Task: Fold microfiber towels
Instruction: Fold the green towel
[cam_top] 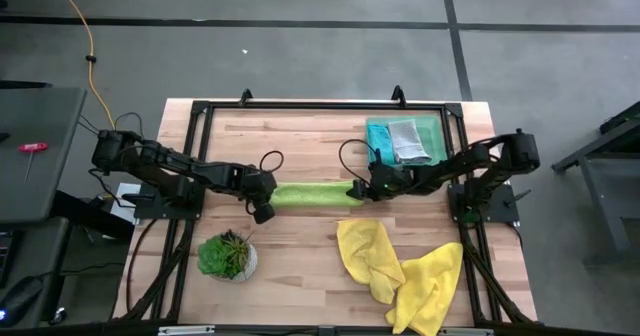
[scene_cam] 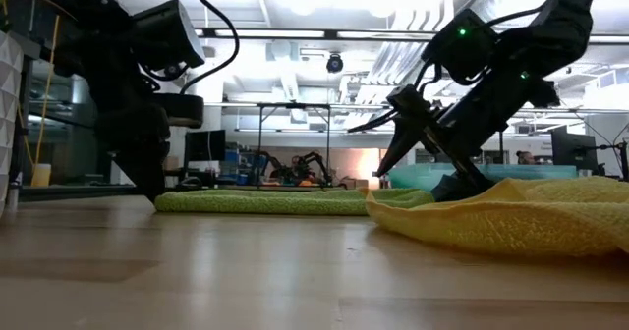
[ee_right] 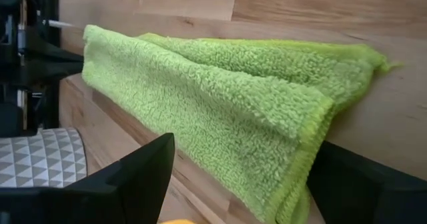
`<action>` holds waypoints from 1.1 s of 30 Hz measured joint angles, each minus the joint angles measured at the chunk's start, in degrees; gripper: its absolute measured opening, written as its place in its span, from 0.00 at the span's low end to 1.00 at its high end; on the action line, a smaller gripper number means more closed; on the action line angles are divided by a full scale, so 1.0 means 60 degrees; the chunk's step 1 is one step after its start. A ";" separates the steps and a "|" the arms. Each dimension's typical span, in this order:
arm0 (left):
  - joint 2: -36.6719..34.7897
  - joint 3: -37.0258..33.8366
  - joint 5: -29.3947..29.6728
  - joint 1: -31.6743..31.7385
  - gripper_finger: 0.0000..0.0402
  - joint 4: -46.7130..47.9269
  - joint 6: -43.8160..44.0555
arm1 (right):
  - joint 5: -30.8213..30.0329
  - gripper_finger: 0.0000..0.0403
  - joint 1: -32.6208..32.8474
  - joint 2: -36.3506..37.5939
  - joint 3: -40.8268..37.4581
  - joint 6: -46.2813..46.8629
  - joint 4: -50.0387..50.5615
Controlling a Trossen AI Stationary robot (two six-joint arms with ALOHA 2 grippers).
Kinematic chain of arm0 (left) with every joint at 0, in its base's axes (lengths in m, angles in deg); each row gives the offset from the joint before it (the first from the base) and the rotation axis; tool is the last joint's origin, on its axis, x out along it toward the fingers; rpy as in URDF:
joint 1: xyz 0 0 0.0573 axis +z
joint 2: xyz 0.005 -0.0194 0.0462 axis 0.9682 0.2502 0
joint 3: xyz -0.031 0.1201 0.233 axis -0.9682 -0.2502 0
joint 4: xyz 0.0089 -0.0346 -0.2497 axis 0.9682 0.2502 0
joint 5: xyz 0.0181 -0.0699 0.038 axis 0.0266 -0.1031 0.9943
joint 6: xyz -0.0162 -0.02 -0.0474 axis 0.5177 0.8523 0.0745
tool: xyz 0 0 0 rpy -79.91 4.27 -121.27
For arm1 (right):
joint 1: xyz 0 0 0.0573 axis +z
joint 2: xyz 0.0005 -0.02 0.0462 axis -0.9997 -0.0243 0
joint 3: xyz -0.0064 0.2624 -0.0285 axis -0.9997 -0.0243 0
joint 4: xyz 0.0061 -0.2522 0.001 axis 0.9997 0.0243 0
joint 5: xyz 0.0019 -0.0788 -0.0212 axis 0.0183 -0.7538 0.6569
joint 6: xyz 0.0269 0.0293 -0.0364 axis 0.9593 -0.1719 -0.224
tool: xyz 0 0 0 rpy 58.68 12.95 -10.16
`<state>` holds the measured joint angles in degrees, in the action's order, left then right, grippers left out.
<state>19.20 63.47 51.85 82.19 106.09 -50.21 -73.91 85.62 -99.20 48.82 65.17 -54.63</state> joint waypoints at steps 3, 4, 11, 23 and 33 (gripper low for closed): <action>0.0007 0.0000 -0.0001 0.0004 0.00 0.0003 0.0007 | 0.0036 0.72 -0.0043 -0.0007 0.0072 -0.0034 0.0181; 0.0007 0.0000 -0.0008 0.0004 0.00 0.0003 0.0007 | 0.0064 0.70 -0.0068 -0.0007 0.0073 -0.0029 0.0222; 0.0004 0.0000 -0.0034 0.0007 0.00 -0.0001 0.0004 | 0.0163 0.39 -0.0091 0.0443 0.0073 -0.0417 0.1063; 0.0040 0.0646 -0.0034 0.0011 0.00 -0.0569 -0.0437 | -0.0347 0.03 -0.0091 0.3023 0.0052 -0.1236 0.4972; 0.0022 0.1196 0.0027 0.0011 0.00 -0.0716 -0.1827 | -0.0721 0.01 -0.0060 0.4617 0.0059 -0.0812 0.6397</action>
<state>19.33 70.65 52.01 82.25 101.80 -61.17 -78.23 85.26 -71.50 49.18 60.30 -16.25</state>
